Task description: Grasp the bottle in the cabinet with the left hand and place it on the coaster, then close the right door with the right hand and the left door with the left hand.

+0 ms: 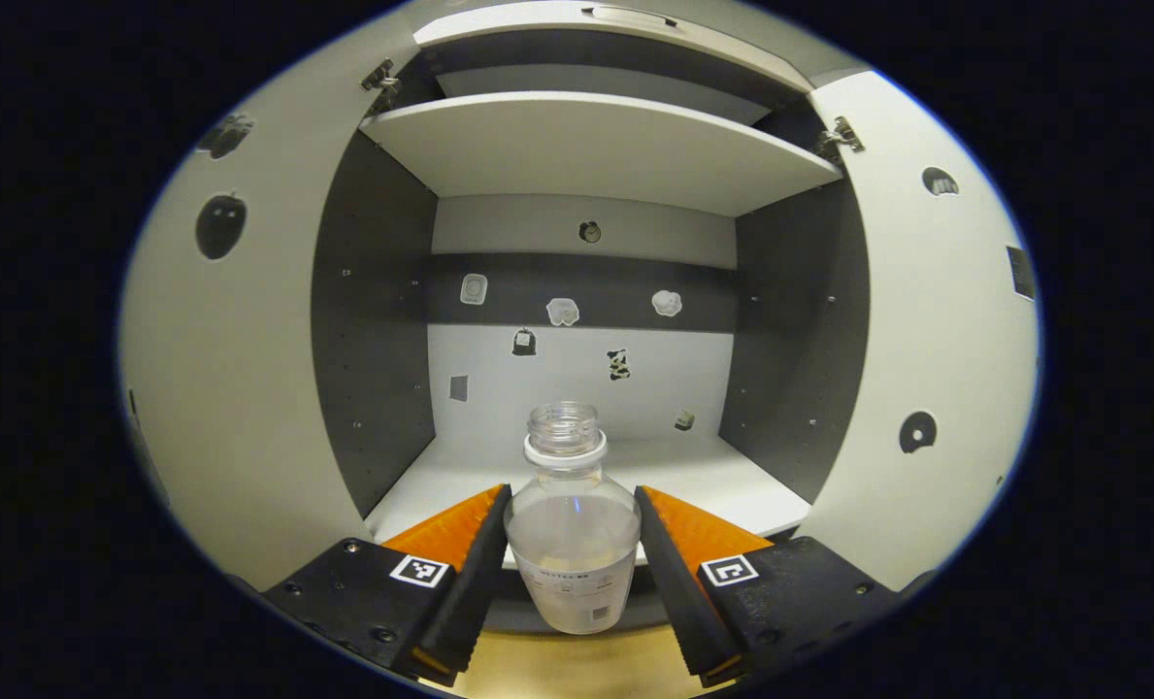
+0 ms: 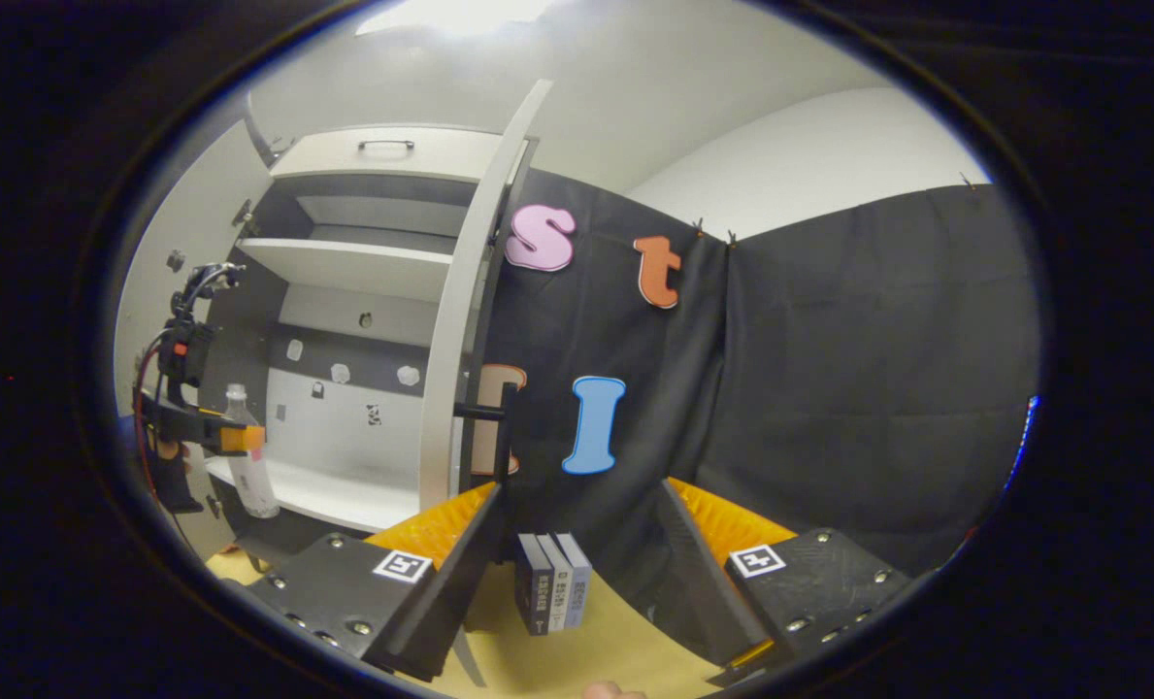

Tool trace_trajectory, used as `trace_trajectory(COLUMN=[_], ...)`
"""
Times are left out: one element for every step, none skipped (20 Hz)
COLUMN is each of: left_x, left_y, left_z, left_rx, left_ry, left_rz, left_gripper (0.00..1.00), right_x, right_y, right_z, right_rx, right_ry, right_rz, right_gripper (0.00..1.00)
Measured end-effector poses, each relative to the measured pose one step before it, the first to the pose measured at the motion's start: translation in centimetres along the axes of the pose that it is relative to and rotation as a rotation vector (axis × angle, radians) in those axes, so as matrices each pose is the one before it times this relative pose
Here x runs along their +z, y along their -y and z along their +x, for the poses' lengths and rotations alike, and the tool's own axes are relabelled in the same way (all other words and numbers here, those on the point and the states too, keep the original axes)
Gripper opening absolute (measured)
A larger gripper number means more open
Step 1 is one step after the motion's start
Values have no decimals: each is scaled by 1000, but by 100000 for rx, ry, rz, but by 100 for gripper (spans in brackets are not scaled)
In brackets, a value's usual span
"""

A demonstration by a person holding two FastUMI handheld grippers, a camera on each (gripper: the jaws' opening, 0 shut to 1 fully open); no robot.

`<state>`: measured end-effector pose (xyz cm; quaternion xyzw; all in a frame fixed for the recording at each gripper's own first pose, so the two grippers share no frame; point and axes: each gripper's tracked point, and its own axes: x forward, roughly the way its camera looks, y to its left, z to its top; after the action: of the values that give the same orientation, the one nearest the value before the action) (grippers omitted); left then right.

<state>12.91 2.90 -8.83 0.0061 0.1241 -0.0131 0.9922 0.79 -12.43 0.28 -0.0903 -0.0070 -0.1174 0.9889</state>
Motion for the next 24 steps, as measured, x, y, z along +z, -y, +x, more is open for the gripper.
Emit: trace_trajectory(left_x=[-547,-499,-761,-861,-1275,-1643,-1655,-1657,-1963,-1825,-1639,-1524,-1574,-1493,-1466,-1353,-1509,-1574,-1503,-1284,-1030,-1003,-861,-729], left_y=[326,369,400,430,408,305,395,256,122,-93,-273,-295,-82,138,200,356,342,297,291,284,175,117,-10,-171], left_z=[-1193,-1142,-994,-952,-902,-843,-788,-672,-452,-494,-390,-354,-324,-203,-328,-244,-222,-231,-173,-122,17,-54,72,43], left_rx=[-654,-1025,-1189,-1179,-1030,-757,-930,-917,-586,95,596,591,-78,-1178,-1253,-1400,-960,-602,-390,-459,-210,219,520,1042], left_ry=[-287,-97,-237,-100,-1112,-2152,-1872,-1899,-2505,-2525,-1886,-1097,-830,-416,-227,45,-839,-1882,-1797,-1042,-201,-452,255,161], left_rz=[490,564,421,284,101,-441,-1237,-1728,-2257,-2341,-1778,-1393,-1115,-657,70,612,1380,1428,422,-844,-1710,-1941,-2033,-1545], left_gripper=[79,79,79,80,80,79,80,80,81,80,80,80,80,80,80,80,80,80,80,80,80,81,80,80], right_x=[78,147,80,127,128,170,148,223,175,163,126,172,27,126,65,231,126,195,84,244,97,262,196,119], right_y=[129,89,115,-10,192,20,31,39,110,68,113,125,186,245,227,172,286,176,244,193,234,151,89,94], right_z=[-147,-245,-196,-235,-178,-171,-195,-93,-91,-78,41,25,88,45,138,106,79,149,170,138,90,108,-17,-17], right_rx=[863,801,770,693,606,803,878,898,774,785,538,354,191,119,70,29,212,148,159,186,74,114,247,300], right_ry=[394,556,438,424,551,571,592,568,510,353,345,430,379,424,523,468,502,498,564,603,660,764,718,564], right_rz=[-432,-355,-418,-478,-460,-524,-505,-435,-124,142,202,151,-171,-424,-561,-483,-322,-242,-256,-425,-680,-733,-759,-593], right_gripper=[96,96,96,94,94,94,94,94,96,94,94,94,94,96,96,96,96,96,96,95,95,95,95,95])
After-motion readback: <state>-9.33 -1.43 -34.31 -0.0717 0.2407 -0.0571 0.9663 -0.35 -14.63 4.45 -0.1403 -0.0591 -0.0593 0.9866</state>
